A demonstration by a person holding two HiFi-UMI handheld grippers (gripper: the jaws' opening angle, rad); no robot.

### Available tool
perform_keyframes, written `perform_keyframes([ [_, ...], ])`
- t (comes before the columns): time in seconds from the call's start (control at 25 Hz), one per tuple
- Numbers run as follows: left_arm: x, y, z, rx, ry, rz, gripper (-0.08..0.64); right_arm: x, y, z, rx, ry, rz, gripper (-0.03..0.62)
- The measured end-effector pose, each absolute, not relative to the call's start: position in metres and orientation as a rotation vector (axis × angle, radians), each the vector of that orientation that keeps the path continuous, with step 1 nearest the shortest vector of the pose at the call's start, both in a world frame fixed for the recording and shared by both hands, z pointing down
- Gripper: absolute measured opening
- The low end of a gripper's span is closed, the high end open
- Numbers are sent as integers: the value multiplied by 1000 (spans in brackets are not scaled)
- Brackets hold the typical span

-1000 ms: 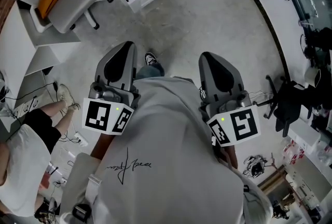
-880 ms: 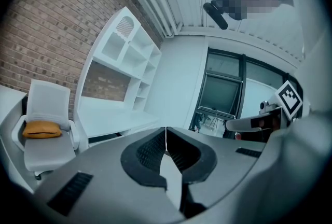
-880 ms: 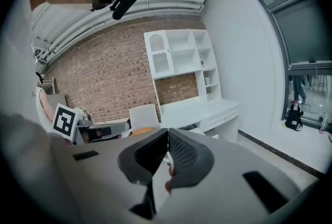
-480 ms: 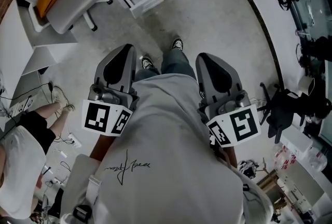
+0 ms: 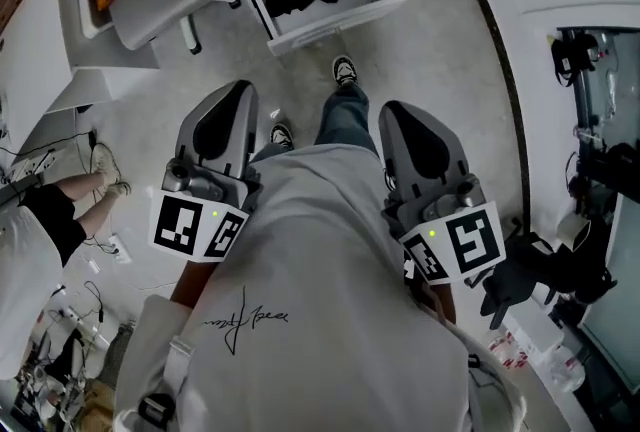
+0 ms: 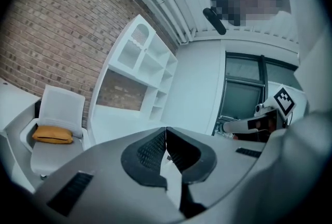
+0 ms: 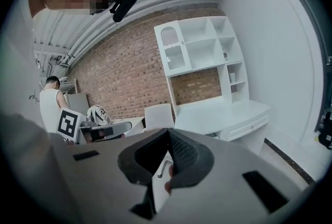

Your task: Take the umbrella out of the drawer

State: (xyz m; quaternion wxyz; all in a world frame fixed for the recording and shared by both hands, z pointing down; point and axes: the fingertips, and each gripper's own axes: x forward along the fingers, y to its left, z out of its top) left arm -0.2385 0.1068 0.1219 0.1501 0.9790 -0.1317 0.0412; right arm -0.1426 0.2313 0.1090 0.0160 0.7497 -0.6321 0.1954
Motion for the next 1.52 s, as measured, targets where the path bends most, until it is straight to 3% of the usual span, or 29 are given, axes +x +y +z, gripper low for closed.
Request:
perform_keyframes([
  [0.84, -59, 61, 127, 2661, -846, 223, 17, 66, 142, 127, 1804, -2310, 754, 25],
  [1.2, -19, 65, 133, 2610, -972, 226, 17, 100, 123, 129, 1602, -2416, 743, 25],
  [1.52, -26, 63, 143, 2540, -1075, 248, 17, 102, 107, 135, 1460, -2469, 689, 25],
])
